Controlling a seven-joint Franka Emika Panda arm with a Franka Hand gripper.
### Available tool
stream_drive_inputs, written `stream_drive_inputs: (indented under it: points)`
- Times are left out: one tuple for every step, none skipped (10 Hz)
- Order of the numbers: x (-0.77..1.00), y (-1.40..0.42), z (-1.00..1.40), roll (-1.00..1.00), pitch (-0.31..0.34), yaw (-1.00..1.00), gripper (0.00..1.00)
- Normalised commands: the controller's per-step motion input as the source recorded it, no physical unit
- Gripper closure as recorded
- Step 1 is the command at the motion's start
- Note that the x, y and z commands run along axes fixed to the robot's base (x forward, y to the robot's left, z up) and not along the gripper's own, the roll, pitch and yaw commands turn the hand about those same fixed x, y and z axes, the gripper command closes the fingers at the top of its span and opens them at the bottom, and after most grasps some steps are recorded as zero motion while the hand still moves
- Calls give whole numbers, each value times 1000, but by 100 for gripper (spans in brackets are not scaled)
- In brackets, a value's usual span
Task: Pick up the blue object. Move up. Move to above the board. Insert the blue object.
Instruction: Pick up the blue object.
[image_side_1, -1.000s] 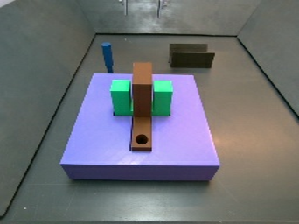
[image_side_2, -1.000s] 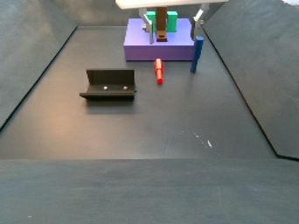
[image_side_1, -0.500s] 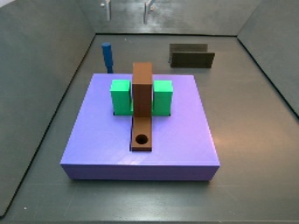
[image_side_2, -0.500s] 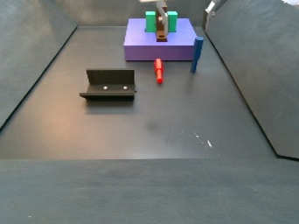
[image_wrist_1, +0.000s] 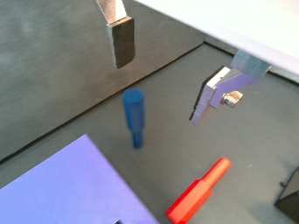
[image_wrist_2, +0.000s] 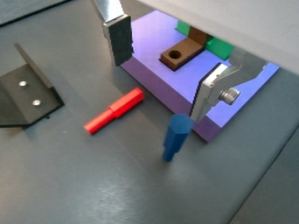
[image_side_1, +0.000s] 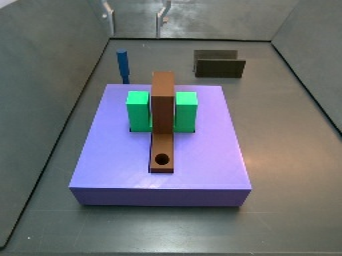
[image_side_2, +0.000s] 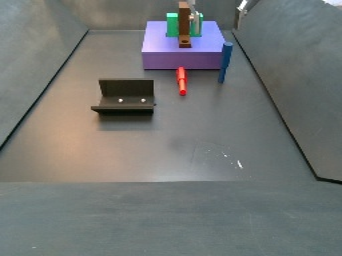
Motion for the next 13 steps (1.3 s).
stream_drive_inputs:
  points:
    - [-120, -194, -203, 121, -99, 0, 0]
    - [-266, 0, -154, 146, -100, -66, 0]
    - [-409, 111, -134, 161, -91, -114, 0]
    - [-429, 111, -129, 153, -107, -100, 0]
    - [-337, 31, -129, 129, -126, -57, 0]
    - [-140, 0, -183, 93, -150, 0, 0]
    - [0, 0, -206, 41, -171, 0, 0]
    - [14, -3, -220, 20, -164, 0, 0]
    - [91, 0, -237, 17, -129, 0, 0]
    - [0, 0, -263, 50, -143, 0, 0]
    - [-69, 43, -306, 104, -161, 0, 0]
    - [-89, 0, -317, 244, -171, 0, 0]
    - [-77, 0, -343, 257, -154, 0, 0]
